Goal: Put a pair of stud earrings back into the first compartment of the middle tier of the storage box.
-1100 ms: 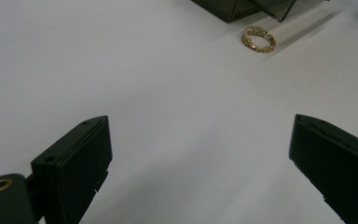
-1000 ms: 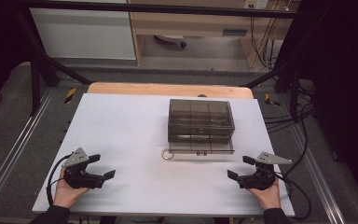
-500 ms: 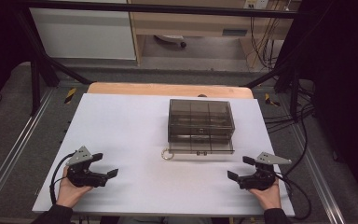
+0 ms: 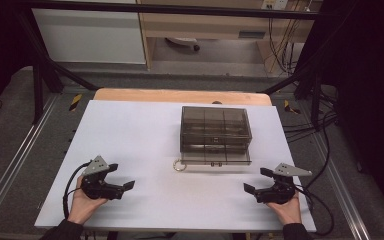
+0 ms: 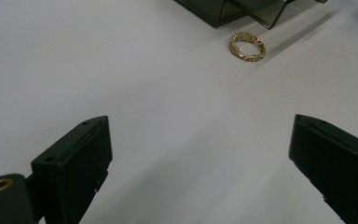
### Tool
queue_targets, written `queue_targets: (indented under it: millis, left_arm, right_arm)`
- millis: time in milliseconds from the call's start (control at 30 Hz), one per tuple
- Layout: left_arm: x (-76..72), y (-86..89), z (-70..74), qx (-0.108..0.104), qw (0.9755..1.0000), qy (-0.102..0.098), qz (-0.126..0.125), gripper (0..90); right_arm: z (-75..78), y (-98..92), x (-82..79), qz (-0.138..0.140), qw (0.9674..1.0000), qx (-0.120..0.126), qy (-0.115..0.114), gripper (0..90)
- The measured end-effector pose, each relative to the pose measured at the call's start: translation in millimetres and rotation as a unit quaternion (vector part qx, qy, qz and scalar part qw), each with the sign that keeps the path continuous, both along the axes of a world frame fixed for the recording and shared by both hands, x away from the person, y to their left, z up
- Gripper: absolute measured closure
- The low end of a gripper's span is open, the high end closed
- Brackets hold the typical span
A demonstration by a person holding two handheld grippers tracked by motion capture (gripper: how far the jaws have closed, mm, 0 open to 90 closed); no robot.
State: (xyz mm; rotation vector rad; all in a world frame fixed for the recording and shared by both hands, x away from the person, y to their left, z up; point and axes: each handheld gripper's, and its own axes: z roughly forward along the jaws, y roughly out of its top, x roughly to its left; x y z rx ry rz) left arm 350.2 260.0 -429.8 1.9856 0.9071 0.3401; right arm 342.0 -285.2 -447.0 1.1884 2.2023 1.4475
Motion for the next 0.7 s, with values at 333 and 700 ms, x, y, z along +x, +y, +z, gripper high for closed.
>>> queue_targets:
  millis: [333, 700]
  left_arm:
    - [5.8, -18.6, 3.0, 0.012, 0.9999, 0.003, -0.007, 5.9]
    - [22.1, -48.9, 8.7, 0.017, 0.9997, 0.008, -0.017, 6.5]
  right_arm:
    - [-0.6, 0.7, -0.3, -0.001, 1.0000, -0.005, 0.002, 0.7]
    - [-1.2, 1.3, -0.1, 0.001, 0.9999, -0.011, 0.005, 0.6]
